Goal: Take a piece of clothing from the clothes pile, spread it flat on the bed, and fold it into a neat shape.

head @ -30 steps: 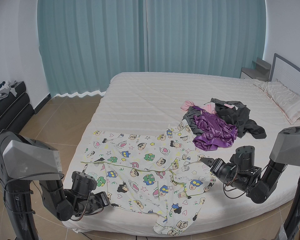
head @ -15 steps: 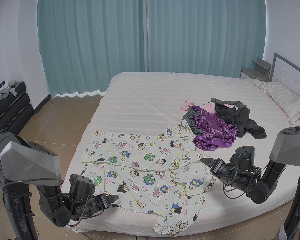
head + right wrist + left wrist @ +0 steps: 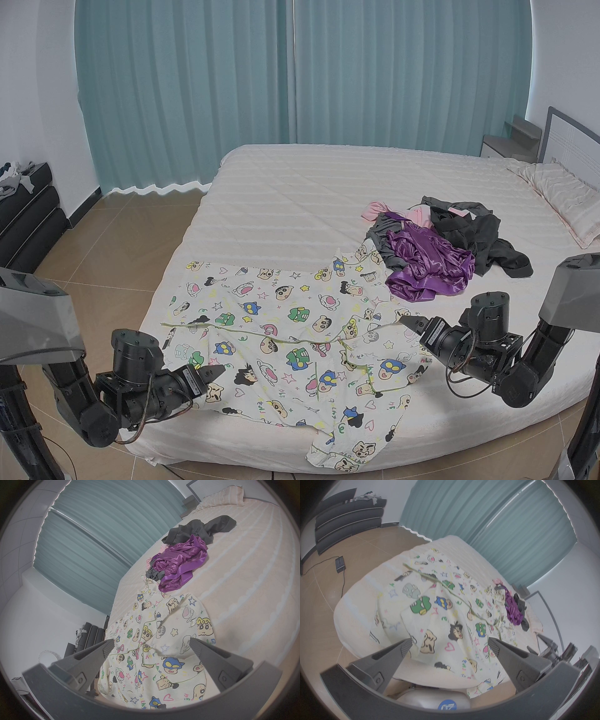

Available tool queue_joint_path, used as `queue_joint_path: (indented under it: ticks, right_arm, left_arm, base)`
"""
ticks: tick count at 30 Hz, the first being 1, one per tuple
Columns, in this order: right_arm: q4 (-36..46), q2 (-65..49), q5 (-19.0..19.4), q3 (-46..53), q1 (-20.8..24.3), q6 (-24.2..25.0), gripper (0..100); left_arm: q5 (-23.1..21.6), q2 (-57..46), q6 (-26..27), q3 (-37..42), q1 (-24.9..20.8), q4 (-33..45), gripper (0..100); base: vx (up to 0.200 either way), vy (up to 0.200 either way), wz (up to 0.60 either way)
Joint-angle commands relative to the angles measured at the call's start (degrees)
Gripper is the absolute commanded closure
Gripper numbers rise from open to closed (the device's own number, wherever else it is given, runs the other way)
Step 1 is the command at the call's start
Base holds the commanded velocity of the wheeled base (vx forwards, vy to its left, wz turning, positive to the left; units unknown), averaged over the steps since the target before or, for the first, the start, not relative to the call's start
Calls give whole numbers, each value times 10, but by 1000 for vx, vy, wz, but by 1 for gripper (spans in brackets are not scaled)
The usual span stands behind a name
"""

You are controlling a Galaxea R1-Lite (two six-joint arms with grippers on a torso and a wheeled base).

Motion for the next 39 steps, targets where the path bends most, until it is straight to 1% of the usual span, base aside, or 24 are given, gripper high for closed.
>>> queue_joint_path:
  ticks: [1,3,4,5,6,8,11,14,21,25,26,31,36,39]
  right_arm:
    - [0,0,0,0,0,0,0]
    - [0,0,0,0,0,0,0]
    - [0,0,0,0,0,0,0]
    - [0,1,0,0,0,0,0]
    - [0,1,0,0,0,0,0]
    - [0,1,0,0,1,0,0]
    - [0,1,0,0,1,0,0]
    - [0,1,0,0,0,0,0]
    - [0,2,0,-1,1,0,0]
    - [0,1,0,-1,0,0,0]
    - [0,1,0,-1,1,0,0]
    - [0,0,0,-1,1,0,0]
    - [0,0,0,-1,1,-1,0]
    - [0,0,0,-1,1,-1,0]
  left_arm:
    - [-12,-34,-7,-17,42,2,0]
    - [-23,-34,-10,-27,65,11,0]
    - [-23,-34,-10,-27,65,11,0]
    - [-26,-29,-12,-54,91,50,0]
    - [-27,-29,-14,-61,96,60,0]
    - [-30,-11,-44,-105,113,117,0]
    - [-30,20,-88,-143,114,145,0]
    - [-26,50,-91,-148,113,142,0]
    - [-23,71,-89,-145,106,142,0]
    - [-15,86,-89,-148,96,142,0]
    - [-5,92,-89,-148,91,142,0]
    - [2,98,-92,-150,85,142,0]
    - [3,98,-96,-155,88,125,0]
    - [3,98,-111,-155,87,116,0]
  base:
    - [0,0,0]
    - [0,0,0]
    - [0,0,0]
    - [0,0,0]
    - [0,0,0]
    - [0,0,0]
    - [0,0,0]
    - [0,0,0]
    - [0,0,0]
    - [0,0,0]
    - [0,0,0]
    - [0,0,0]
    - [0,0,0]
    - [0,0,0]
